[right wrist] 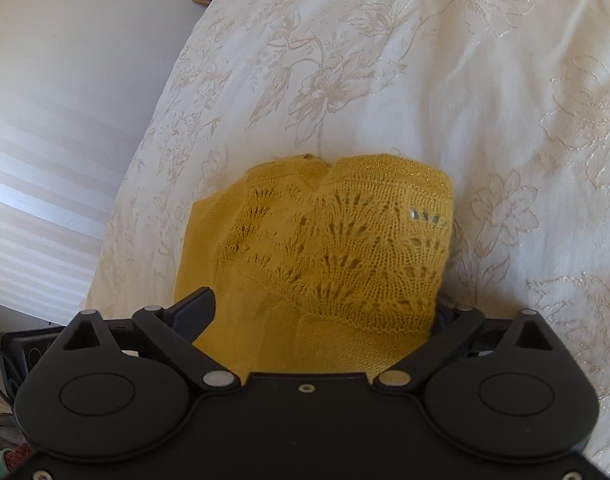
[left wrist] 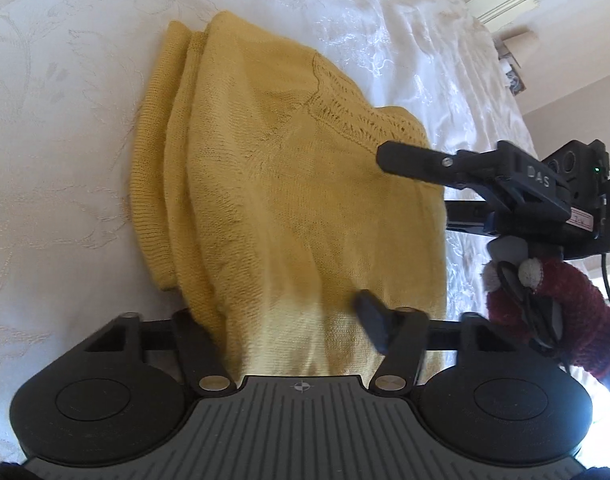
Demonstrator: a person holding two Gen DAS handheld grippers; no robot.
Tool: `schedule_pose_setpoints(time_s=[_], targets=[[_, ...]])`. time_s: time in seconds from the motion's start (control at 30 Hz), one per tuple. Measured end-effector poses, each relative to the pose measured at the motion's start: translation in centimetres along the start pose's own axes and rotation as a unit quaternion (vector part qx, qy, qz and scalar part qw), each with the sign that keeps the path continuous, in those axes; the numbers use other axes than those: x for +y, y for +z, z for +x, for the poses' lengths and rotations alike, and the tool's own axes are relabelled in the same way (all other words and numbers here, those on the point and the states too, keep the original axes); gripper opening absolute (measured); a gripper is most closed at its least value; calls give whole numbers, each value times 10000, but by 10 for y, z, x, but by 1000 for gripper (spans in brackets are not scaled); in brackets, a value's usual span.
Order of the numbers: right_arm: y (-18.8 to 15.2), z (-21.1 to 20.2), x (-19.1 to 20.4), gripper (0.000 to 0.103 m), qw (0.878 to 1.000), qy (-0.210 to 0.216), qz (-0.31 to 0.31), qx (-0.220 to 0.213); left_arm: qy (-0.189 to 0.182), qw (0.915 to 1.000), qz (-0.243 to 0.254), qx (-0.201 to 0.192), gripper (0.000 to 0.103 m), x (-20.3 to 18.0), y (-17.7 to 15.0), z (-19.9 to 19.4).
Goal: Fold small clothes
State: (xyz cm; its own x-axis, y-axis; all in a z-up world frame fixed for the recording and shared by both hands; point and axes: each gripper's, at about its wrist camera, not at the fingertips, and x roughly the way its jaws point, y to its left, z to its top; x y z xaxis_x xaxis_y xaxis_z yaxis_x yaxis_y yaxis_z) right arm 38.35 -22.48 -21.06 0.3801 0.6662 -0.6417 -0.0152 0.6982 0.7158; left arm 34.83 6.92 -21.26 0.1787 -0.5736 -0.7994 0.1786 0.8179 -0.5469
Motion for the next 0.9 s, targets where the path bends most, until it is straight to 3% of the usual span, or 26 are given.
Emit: schedule_pose_setpoints(time_s=[0.03, 0.1, 0.23, 0.47, 0.7, 0.77, 0.83, 0.9], targets=[[0, -1, 2, 51, 9999, -127, -24, 14, -110, 9999, -74, 74, 25, 3, 0, 0], [-1, -5, 7, 49, 9996, -257, -90, 21, -316, 9993, -156, 143, 21, 6, 1, -1], [-8, -25, 21, 42, 9992, -293, 67, -264, -368, 9992, 109, 92, 19, -12, 1, -13], [-41, -84, 44, 39, 9985, -193, 54, -515, -792, 9959, 439, 55, 18, -62, -27, -32], [-96, -147, 37, 39, 9987, -105, 134, -483, -967, 9940, 512, 67, 18, -109, -92, -39], [-110, -159, 31, 39, 9988, -184, 92, -448, -898, 9950, 416, 110, 19, -115, -112, -34], [-121, -166, 22, 41, 9978, -525, 28, -398, -716, 9969, 231, 229, 20, -114, -131, -23], [-133, -164, 0, 42, 9932, -1143, 5, -227, -206, 9987, -35, 460, 21, -109, -154, -4]])
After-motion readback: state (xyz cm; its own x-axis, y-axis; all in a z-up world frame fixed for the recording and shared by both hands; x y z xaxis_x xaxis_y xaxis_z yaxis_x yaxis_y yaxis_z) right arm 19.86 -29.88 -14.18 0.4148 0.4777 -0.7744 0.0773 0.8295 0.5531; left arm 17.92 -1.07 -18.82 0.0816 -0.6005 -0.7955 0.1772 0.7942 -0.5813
